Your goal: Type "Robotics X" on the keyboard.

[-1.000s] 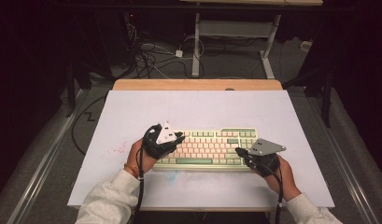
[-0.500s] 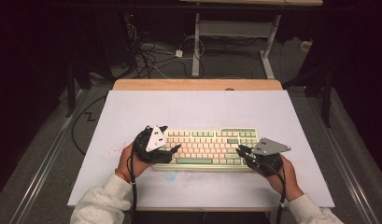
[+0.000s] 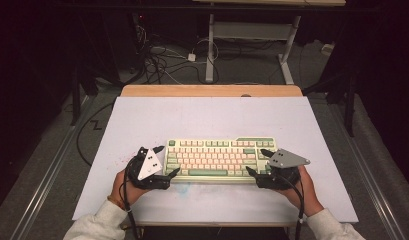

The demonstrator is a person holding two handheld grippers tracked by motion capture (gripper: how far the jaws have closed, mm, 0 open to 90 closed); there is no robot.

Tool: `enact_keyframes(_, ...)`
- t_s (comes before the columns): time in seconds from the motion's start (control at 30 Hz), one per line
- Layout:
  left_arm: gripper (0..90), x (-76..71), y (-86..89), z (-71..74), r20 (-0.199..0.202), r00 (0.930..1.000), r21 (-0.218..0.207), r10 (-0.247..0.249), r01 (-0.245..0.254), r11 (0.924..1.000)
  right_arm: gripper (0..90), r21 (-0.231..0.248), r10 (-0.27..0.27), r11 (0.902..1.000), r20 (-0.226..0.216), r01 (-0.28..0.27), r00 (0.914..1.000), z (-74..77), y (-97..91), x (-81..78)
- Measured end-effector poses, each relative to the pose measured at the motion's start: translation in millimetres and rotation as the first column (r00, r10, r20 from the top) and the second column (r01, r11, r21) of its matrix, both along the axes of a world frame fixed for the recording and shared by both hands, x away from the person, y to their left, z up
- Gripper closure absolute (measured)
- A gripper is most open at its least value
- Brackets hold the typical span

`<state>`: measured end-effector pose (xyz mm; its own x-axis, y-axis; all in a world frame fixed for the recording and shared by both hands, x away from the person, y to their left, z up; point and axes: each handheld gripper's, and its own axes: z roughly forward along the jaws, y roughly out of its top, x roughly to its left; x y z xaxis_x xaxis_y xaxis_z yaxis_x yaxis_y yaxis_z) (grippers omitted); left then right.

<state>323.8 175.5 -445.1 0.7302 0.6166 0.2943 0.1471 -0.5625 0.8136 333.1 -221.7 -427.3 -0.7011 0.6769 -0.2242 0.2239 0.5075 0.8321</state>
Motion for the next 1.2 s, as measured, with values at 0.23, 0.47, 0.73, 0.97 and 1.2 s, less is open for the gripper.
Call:
enact_keyframes(0.23,15.5,-15.4,16.2,-11.4,-0.011,0.9995,-0.016,0.031,-0.031,0.9994,25.5,0.006,0.002,1.0000,0.014,-0.002,0.9999,0.5,3.5,-0.6)
enact_keyframes(0.47,15.5,-26.7,21.6,-19.4,-0.046,0.9982,-0.013,0.039,-0.040,0.9991,49.6,0.007,0.040,0.9992,0.010,-0.040,0.9992,0.9,10.4,2.2)
enact_keyframes(0.73,15.5,-28.9,22.8,-22.3,-0.070,0.9966,-0.007,0.043,-0.043,0.9990,86.1,-0.031,0.098,0.9945,-0.045,-0.100,0.9942,-0.5,28.2,13.4)
enact_keyframes(0.97,15.5,-26.9,23.7,-24.0,-0.089,0.9952,-0.004,0.042,-0.043,0.9991,90.0,-0.067,0.117,0.9903,-0.070,-0.122,0.9906,-2.8,51.0,27.6)
enact_keyframes(1.2,15.5,-26.7,23.7,-23.8,-0.092,0.9950,-0.006,0.038,-0.039,0.9992,90.0,-0.076,0.115,0.9895,-0.091,-0.122,0.9892,-6.7,64.0,40.4)
